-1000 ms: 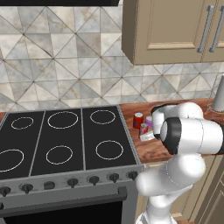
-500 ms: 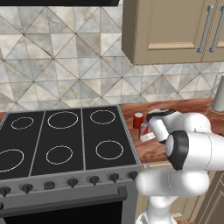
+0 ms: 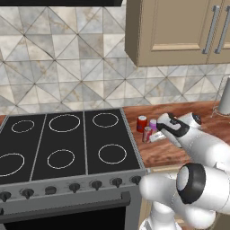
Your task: Four empty soda cans are scattered around the kitchen. Gather all the cans and cluster them next to the stove for recycling.
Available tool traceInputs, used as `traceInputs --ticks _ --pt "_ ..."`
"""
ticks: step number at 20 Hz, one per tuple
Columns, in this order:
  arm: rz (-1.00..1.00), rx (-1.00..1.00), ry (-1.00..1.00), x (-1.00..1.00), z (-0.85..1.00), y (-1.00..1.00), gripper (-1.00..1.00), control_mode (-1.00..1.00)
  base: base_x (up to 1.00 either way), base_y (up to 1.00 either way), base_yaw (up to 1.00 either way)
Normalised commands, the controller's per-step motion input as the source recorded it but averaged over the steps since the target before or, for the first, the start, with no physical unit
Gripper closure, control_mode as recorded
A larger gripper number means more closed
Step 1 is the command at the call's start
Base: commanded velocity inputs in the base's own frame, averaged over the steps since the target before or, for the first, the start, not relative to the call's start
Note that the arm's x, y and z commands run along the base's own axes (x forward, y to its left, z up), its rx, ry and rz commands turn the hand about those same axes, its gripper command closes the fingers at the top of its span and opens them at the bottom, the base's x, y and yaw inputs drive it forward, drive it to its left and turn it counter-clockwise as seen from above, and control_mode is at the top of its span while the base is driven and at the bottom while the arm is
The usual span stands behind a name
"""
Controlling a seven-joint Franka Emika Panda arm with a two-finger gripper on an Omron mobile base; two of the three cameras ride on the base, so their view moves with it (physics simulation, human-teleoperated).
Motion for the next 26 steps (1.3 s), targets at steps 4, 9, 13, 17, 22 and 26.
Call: traceInputs --ticks 4,9,13,17,22,26 --pt "0.0 0.02 0.05 -0.37 0.42 -0.19 -1.0 -1.0 0.0 0.0 0.0" --pt "0.0 0.02 0.05 -0.41 0.42 -0.12 -1.0 -1.0 0.0 0.0 0.0" --pt "0.0 0.01 0.04 -0.41 0.44 -0.05 -1.0 -1.0 0.0 0.0 0.0" --pt "0.0 0.0 0.03 -0.44 0.44 -0.01 -1.0 -1.0 0.0 0.0 0.0" --pt "0.0 0.0 0.02 -0.51 0.4 0.0 -1.0 -1.0 0.0 0.0 0.0" --pt "0.0 -0.01 0.02 -0.51 0.39 0.0 -1.0 -1.0 0.0 0.0 0.0"
